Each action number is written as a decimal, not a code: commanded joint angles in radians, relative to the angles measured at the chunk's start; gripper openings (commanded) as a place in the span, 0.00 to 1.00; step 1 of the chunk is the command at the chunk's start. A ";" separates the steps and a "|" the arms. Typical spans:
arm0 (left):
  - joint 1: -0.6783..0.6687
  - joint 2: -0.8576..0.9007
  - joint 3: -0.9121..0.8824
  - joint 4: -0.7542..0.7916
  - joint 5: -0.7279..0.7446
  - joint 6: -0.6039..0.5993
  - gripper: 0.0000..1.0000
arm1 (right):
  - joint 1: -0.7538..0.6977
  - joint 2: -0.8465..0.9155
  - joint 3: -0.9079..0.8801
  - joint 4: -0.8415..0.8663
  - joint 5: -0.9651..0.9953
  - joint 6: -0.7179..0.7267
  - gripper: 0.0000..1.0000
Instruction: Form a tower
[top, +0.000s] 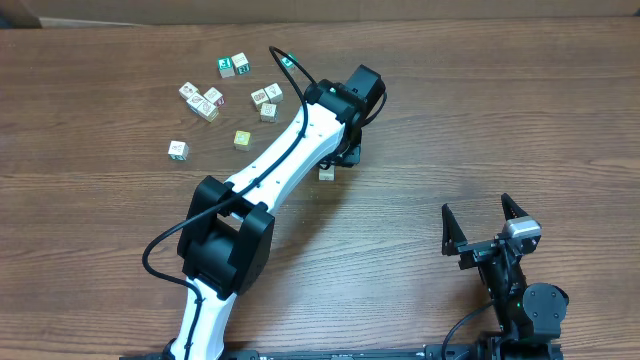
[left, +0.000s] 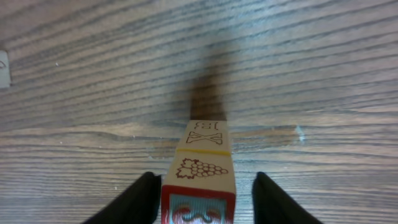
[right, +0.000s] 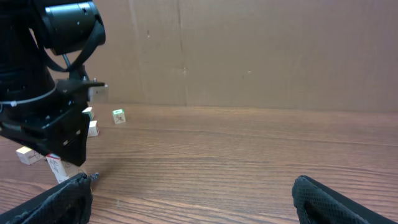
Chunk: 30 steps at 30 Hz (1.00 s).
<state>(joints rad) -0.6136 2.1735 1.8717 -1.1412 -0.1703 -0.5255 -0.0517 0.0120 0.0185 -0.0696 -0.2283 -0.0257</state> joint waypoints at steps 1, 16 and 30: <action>0.005 0.019 -0.013 0.006 -0.020 -0.014 0.41 | 0.004 -0.009 -0.010 0.005 0.010 0.002 1.00; 0.004 0.027 -0.034 0.018 -0.020 -0.014 0.42 | 0.004 -0.009 -0.010 0.005 0.010 0.002 1.00; 0.003 0.031 -0.059 0.032 -0.013 -0.014 0.37 | 0.004 -0.009 -0.010 0.005 0.010 0.002 1.00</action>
<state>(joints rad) -0.6136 2.1799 1.8309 -1.1130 -0.1699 -0.5251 -0.0517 0.0120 0.0185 -0.0700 -0.2283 -0.0257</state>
